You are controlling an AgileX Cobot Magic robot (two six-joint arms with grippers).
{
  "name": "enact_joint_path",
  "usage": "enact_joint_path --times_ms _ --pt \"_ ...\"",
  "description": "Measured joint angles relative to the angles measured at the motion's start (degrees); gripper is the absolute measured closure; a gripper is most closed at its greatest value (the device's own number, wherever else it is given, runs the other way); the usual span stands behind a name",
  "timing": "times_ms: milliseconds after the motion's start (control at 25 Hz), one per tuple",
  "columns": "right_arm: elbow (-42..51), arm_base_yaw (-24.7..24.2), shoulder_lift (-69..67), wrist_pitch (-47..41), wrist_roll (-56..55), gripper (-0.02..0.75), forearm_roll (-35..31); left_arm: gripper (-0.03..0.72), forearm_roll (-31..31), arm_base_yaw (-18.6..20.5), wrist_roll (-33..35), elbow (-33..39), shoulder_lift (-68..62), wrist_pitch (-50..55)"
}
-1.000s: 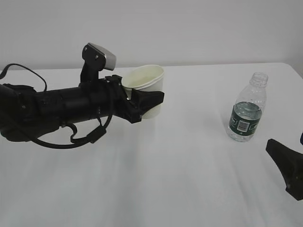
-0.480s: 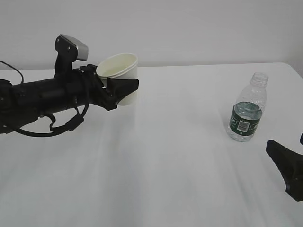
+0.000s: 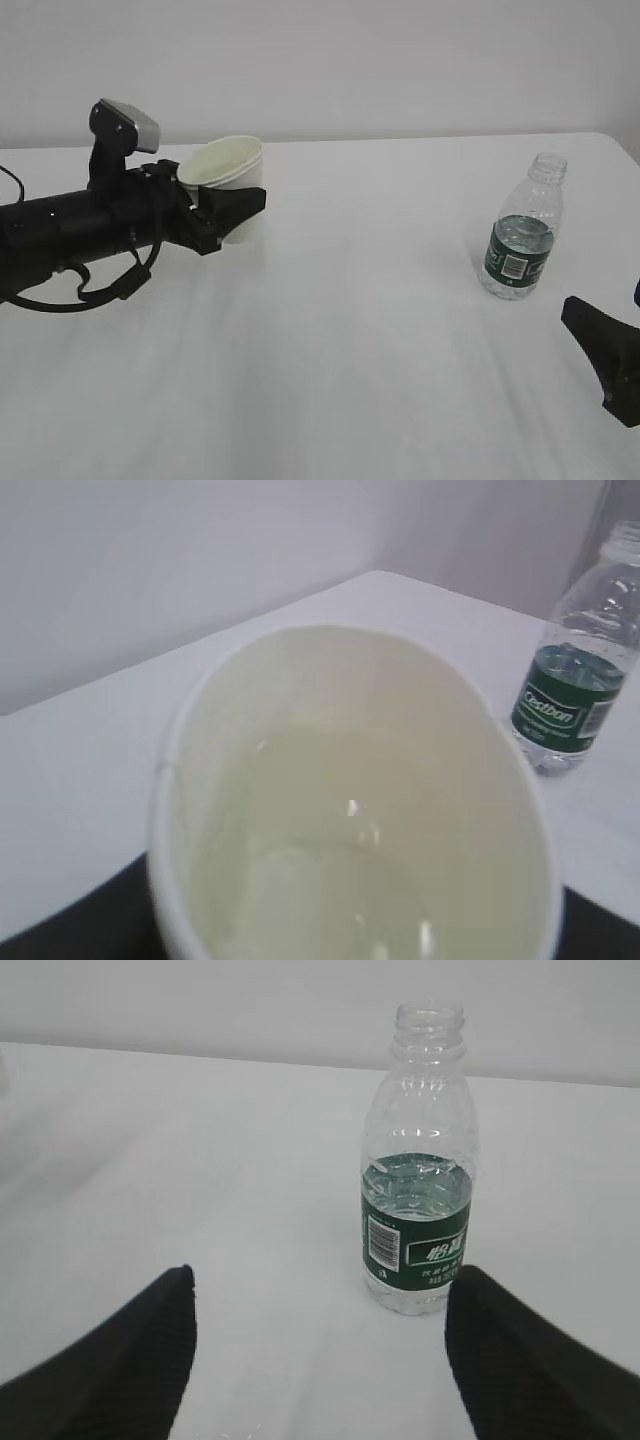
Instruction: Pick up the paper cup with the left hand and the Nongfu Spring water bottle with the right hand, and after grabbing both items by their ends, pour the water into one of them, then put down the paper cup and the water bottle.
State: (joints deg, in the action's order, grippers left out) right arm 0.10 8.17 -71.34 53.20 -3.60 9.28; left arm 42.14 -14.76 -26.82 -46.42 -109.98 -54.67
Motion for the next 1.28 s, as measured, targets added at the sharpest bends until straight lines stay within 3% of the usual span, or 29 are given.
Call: enact_joint_path --times_ms 840,1280 --pt "0.0 0.0 0.0 0.0 0.1 0.147 -2.4 0.253 -2.8 8.6 3.0 0.1 0.1 -1.0" --pt "0.0 0.0 0.0 0.0 0.1 0.147 -2.4 0.253 -5.9 8.7 4.3 6.5 0.2 -7.1"
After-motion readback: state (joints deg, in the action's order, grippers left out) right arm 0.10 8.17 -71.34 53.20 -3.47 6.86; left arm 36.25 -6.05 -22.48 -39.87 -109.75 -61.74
